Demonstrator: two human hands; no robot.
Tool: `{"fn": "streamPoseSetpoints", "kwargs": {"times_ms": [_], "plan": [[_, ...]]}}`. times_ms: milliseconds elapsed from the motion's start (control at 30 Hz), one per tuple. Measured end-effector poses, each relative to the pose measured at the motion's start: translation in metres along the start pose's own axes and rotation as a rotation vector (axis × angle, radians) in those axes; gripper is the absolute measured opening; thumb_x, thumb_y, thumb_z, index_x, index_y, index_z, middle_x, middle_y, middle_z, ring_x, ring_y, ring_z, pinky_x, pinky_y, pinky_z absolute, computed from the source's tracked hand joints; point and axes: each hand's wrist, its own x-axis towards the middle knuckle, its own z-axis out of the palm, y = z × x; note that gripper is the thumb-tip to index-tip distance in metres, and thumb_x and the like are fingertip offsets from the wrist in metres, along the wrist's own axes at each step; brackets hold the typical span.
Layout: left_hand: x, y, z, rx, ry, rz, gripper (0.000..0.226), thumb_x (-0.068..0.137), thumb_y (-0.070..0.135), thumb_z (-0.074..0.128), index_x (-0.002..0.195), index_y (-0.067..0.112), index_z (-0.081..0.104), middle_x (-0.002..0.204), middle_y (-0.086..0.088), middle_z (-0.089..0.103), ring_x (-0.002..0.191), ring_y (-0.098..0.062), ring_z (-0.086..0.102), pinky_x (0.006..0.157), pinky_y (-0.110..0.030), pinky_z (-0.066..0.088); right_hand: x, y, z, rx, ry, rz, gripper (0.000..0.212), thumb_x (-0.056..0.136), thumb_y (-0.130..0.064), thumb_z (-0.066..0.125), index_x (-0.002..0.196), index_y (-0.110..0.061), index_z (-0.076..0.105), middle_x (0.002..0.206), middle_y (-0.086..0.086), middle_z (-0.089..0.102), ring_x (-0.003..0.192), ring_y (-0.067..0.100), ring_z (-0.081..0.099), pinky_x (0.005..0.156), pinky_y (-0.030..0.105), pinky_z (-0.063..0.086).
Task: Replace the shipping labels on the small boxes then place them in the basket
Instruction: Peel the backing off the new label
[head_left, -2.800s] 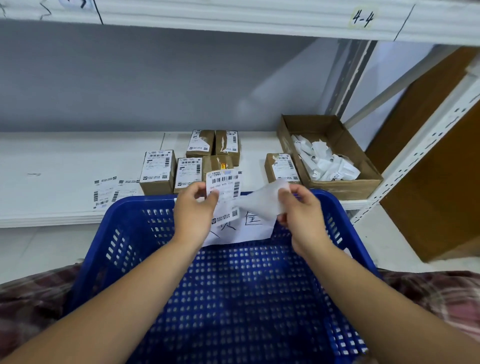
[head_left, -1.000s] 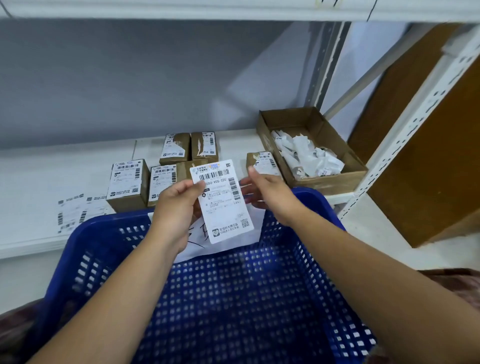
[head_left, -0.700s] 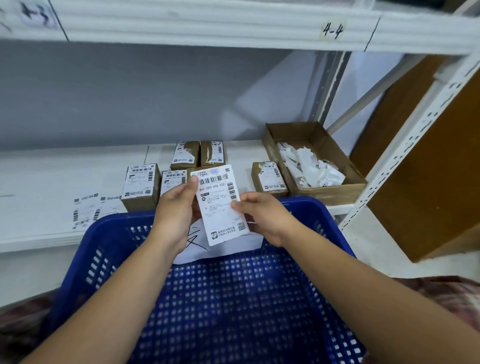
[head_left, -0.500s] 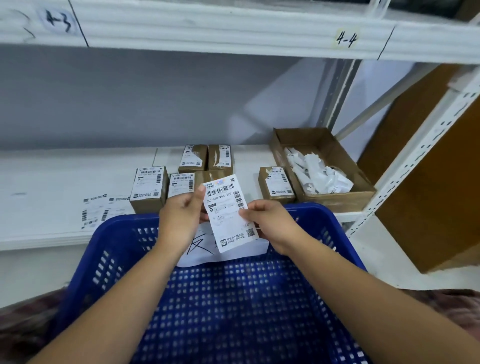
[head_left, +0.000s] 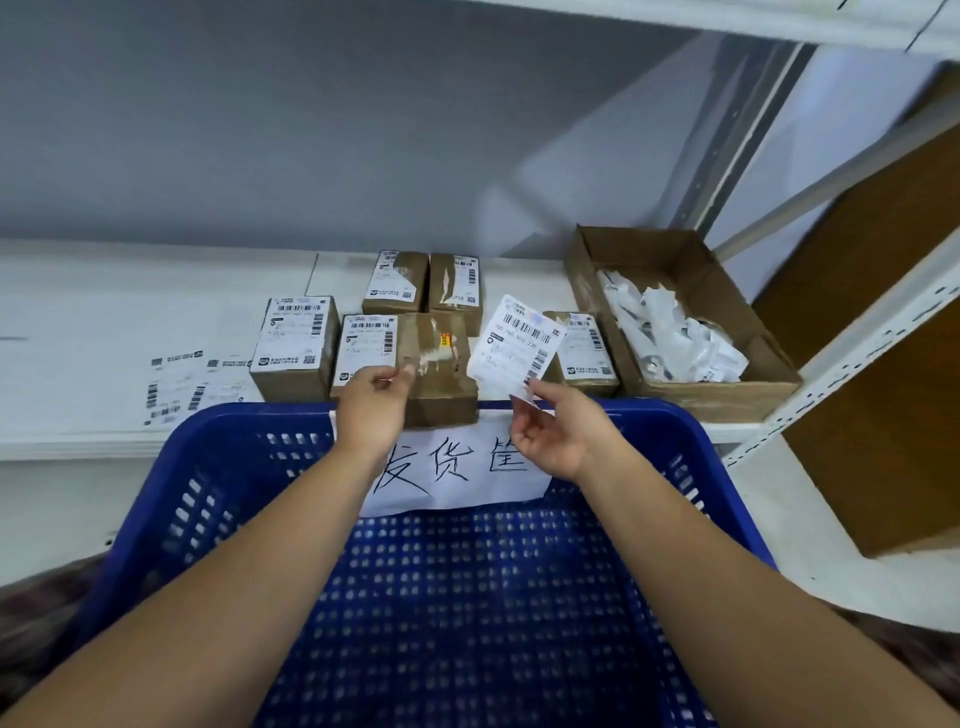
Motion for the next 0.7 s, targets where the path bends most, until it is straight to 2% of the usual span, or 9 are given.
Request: {"fn": "streamPoseSetpoints", "kwargs": {"times_ms": [67, 133, 200, 267, 333, 400, 533, 633, 700], "plan": [[0.010, 0.003, 0.005, -0.060, 0.024, -0.058, 0.043, 0.091, 0.037, 0.059, 0.120, 0.005, 0.058, 0.117, -0.004, 0.059, 0.105, -0.019, 0.053, 0.093, -0.030, 0.040, 0.008, 0.000, 0.009, 0.015, -0.019, 0.006, 0.006, 0.096, -0.006, 0.056, 0.091, -0.005, 0.058, 0.085, 0.012, 0.064, 0.072, 0.015, 0.057, 0.061, 0.021, 0.041], [0.021, 0.004, 0.010, -0.096, 0.026, -0.100, 0.041, 0.090, 0.036, 0.060, 0.118, 0.006, 0.059, 0.117, -0.004, 0.062, 0.106, -0.022, 0.058, 0.096, -0.034, 0.044, 0.017, 0.000, 0.018, -0.017, -0.046, 0.015, 0.004, 0.096, -0.006, 0.056, 0.093, -0.005, 0.059, 0.085, 0.012, 0.066, 0.074, 0.016, 0.058, 0.061, 0.021, 0.041], [0.030, 0.003, 0.013, -0.117, 0.012, -0.118, 0.025, 0.090, 0.034, 0.060, 0.099, 0.011, 0.063, 0.109, -0.008, 0.067, 0.101, -0.025, 0.063, 0.095, -0.037, 0.047, 0.024, 0.001, 0.027, -0.073, -0.069, 0.021, 0.005, 0.097, -0.008, 0.055, 0.093, -0.006, 0.058, 0.076, 0.011, 0.070, 0.070, 0.016, 0.059, 0.058, 0.021, 0.041], [0.033, 0.003, 0.015, -0.138, -0.007, -0.131, 0.019, 0.093, 0.030, 0.057, 0.084, 0.014, 0.063, 0.100, -0.008, 0.068, 0.096, -0.025, 0.064, 0.089, -0.032, 0.047, 0.031, 0.003, 0.033, -0.115, -0.084, 0.016, 0.007, 0.097, -0.009, 0.053, 0.093, -0.008, 0.059, 0.066, 0.007, 0.071, 0.067, 0.014, 0.060, 0.056, 0.021, 0.041], [0.031, 0.001, 0.018, -0.141, -0.018, -0.140, 0.021, 0.096, 0.026, 0.053, 0.095, 0.009, 0.066, 0.099, -0.007, 0.066, 0.093, -0.023, 0.062, 0.080, -0.026, 0.043, 0.034, 0.006, 0.036, -0.135, -0.093, 0.008, 0.008, 0.097, -0.010, 0.053, 0.093, -0.009, 0.060, 0.070, 0.005, 0.072, 0.067, 0.012, 0.062, 0.054, 0.020, 0.041], [0.028, -0.001, 0.020, -0.151, -0.010, -0.131, 0.025, 0.097, 0.025, 0.050, 0.109, 0.007, 0.064, 0.102, -0.006, 0.064, 0.092, -0.020, 0.059, 0.077, -0.025, 0.040, 0.035, 0.009, 0.036, -0.145, -0.105, 0.002, 0.008, 0.097, -0.011, 0.052, 0.095, -0.010, 0.060, 0.079, 0.004, 0.071, 0.067, 0.011, 0.064, 0.050, 0.019, 0.042], [0.020, -0.001, 0.016, -0.181, 0.023, -0.101, 0.019, 0.097, 0.029, 0.051, 0.106, 0.013, 0.056, 0.088, 0.005, 0.058, 0.075, -0.007, 0.052, 0.060, -0.020, 0.036, 0.027, 0.013, 0.030, -0.155, -0.140, -0.003, 0.008, 0.096, -0.011, 0.052, 0.098, -0.010, 0.060, 0.084, 0.005, 0.072, 0.073, 0.014, 0.066, 0.053, 0.020, 0.046], [0.009, 0.003, 0.008, -0.242, -0.042, -0.172, 0.013, 0.096, 0.025, 0.053, 0.103, 0.015, 0.049, 0.100, -0.008, 0.063, 0.083, -0.019, 0.056, 0.066, -0.027, 0.043, 0.013, 0.012, 0.026, -0.171, -0.148, -0.040, 0.010, 0.096, -0.010, 0.052, 0.101, -0.010, 0.061, 0.080, 0.004, 0.073, 0.070, 0.013, 0.067, 0.054, 0.019, 0.047], [-0.001, 0.013, -0.001, -0.348, -0.123, -0.247, 0.021, 0.093, 0.016, 0.056, 0.111, 0.012, 0.045, 0.106, -0.016, 0.063, 0.078, -0.022, 0.059, 0.067, -0.032, 0.048, -0.001, 0.008, 0.024, -0.185, -0.141, -0.072, 0.010, 0.096, -0.011, 0.052, 0.101, -0.010, 0.061, 0.078, 0.003, 0.073, 0.065, 0.012, 0.068, 0.052, 0.018, 0.047]]}}
